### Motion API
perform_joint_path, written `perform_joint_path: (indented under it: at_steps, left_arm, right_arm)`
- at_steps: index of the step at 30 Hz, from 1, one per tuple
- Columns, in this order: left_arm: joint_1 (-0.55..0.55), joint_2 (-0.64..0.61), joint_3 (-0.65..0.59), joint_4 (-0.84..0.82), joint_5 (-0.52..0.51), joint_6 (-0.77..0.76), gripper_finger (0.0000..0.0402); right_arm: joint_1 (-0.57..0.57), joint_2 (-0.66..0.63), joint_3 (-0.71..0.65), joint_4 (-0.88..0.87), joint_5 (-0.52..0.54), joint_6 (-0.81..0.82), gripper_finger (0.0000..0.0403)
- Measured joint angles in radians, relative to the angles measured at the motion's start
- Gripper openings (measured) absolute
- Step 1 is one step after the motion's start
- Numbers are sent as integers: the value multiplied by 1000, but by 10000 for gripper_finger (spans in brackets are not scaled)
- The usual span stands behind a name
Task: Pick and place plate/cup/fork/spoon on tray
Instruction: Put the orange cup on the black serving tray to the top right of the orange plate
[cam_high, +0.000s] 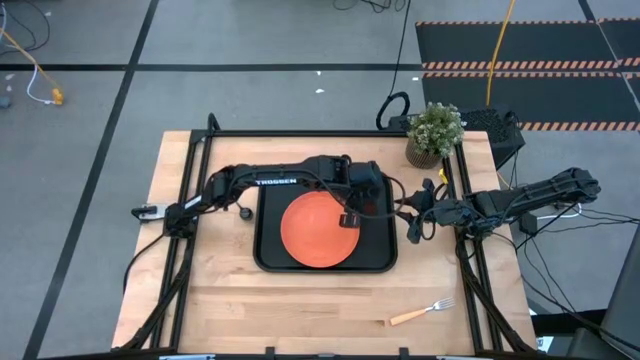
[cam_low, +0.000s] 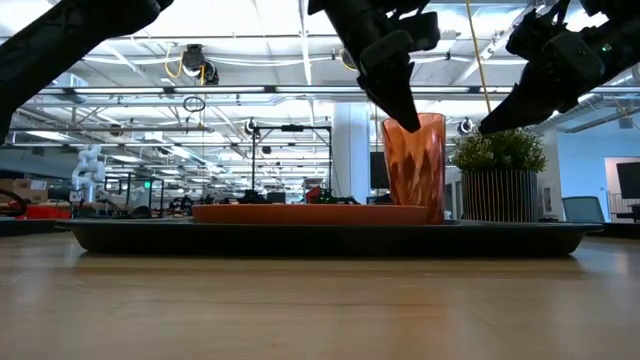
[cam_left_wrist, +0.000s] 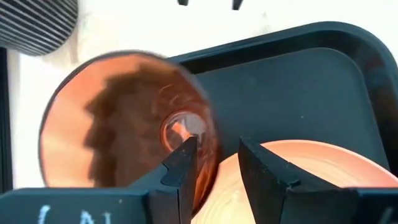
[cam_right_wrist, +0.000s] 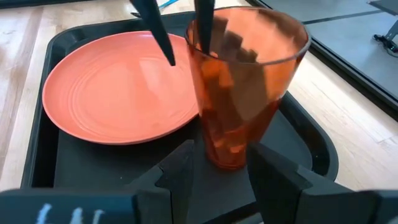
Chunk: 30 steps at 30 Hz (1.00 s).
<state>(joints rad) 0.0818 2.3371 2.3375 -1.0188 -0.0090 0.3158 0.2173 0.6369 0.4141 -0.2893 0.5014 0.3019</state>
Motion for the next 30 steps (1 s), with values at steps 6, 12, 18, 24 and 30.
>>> perform_joint_path:
  at_steps: [6,12,18,24,30]
  left_arm:
    - [1,-8,0,-9,-47,-4,120]
    - [1,-15,2,-4,-53,-4,120]
    - [-3,-15,11,20,-97,11,120]
    - [-19,-54,11,77,-112,57,120]
    - [-40,-133,11,138,-159,68,120]
  right_arm:
    - [0,0,0,0,0,0,139]
    - [0,0,0,0,0,0,139]
    - [0,0,0,0,0,0,139]
    - [0,0,0,0,1,-8,139]
    - [0,0,-33,46,1,-14,139]
